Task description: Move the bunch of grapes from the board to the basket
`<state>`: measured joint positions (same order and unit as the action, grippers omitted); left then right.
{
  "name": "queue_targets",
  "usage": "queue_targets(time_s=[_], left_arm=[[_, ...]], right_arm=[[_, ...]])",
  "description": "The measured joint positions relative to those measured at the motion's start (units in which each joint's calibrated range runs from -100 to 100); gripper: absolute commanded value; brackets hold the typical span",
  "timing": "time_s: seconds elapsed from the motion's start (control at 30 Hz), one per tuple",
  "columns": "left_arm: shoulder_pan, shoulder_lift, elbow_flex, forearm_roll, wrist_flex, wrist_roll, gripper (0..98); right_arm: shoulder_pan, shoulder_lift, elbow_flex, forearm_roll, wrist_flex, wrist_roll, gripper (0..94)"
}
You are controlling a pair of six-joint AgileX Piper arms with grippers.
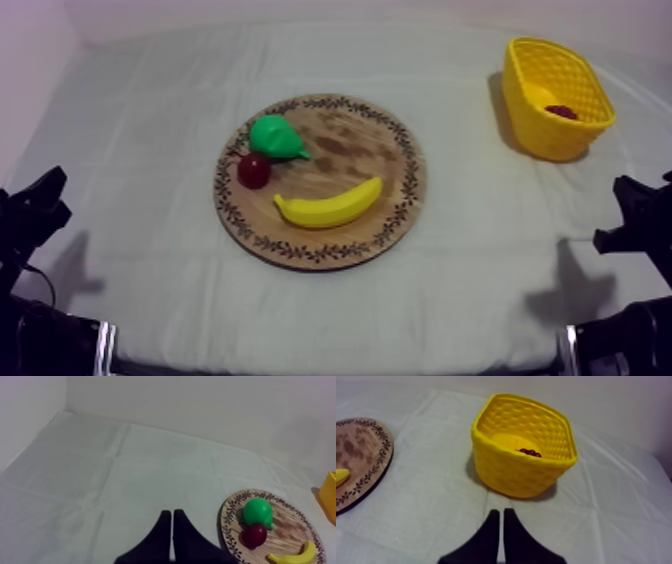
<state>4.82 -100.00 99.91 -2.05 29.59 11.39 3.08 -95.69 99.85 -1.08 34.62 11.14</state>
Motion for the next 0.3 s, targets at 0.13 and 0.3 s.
queue_targets(time_s=[0.13, 0.3], left_arm=[[0.00, 0.00, 0.00, 0.00, 0.00, 0.00, 0.1], [0.00, 0.00, 0.00, 0.00, 0.00, 0.00, 0.1]], right_arm=[[0.00, 0.00, 0.00, 0.00, 0.00, 0.31, 0.6], [0.00, 0.00, 0.00, 0.00, 0.00, 0.37, 0.6]])
